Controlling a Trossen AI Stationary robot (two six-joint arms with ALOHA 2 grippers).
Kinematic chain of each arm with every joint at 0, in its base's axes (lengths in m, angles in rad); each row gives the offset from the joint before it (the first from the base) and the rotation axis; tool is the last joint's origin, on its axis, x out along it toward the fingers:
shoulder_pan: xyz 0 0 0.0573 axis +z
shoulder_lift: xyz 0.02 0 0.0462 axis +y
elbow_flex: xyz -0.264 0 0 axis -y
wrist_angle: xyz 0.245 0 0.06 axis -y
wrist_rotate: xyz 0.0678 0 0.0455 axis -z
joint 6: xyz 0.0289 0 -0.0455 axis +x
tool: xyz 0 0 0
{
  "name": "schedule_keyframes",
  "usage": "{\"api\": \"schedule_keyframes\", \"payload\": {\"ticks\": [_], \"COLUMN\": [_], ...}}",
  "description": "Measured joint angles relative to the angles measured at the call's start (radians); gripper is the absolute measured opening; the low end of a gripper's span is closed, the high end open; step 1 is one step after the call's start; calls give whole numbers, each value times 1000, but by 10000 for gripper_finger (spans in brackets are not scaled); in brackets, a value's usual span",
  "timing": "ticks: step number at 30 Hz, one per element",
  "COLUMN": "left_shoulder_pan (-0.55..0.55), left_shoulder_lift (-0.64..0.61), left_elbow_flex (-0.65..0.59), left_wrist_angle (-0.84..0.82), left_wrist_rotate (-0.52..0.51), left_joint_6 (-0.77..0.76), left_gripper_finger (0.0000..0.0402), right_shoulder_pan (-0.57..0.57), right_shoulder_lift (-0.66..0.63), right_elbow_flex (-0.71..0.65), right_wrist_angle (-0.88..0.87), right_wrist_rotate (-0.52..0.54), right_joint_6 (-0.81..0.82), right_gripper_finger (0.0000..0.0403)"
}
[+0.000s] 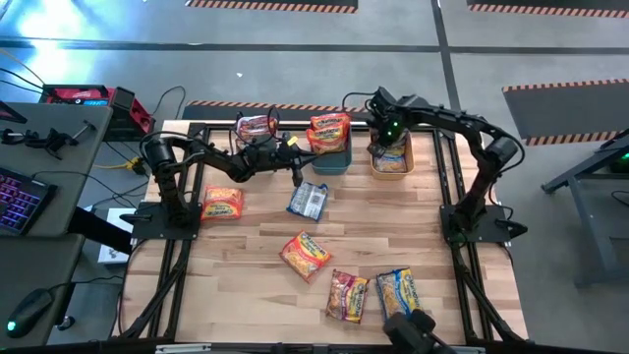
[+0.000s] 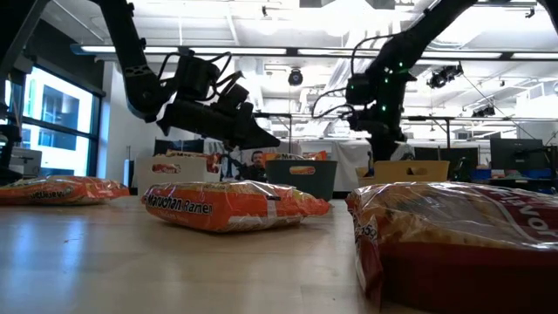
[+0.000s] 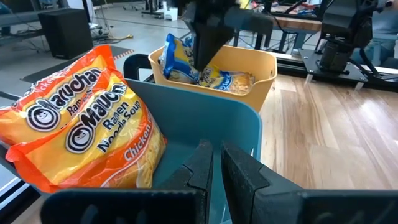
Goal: Sort Maruchan noodles
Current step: Adjust the blue noodle pack into the yellow bin
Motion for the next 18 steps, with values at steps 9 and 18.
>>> {"api": "schedule_keyframes", "payload": {"ticks": [9, 18], "left_shoulder_pan": [0, 0], "left_shoulder_lift": [0, 0], "left_elbow_flex": [0, 0], "left_wrist_angle": [-6, -8], "left_wrist_rotate": [0, 0], "left_joint_6": [-18, -16], "left_gripper_finger": [20, 20], "right_shoulder_pan": [17, 8], "right_shoulder_lift": [-5, 14], "right_elbow_flex": [-35, -85], "right_wrist_angle": [-27, 6], "right_wrist_rotate": [-51, 32], "right_joint_6": [65, 190], "right_gripper_finger": [50, 197]}}
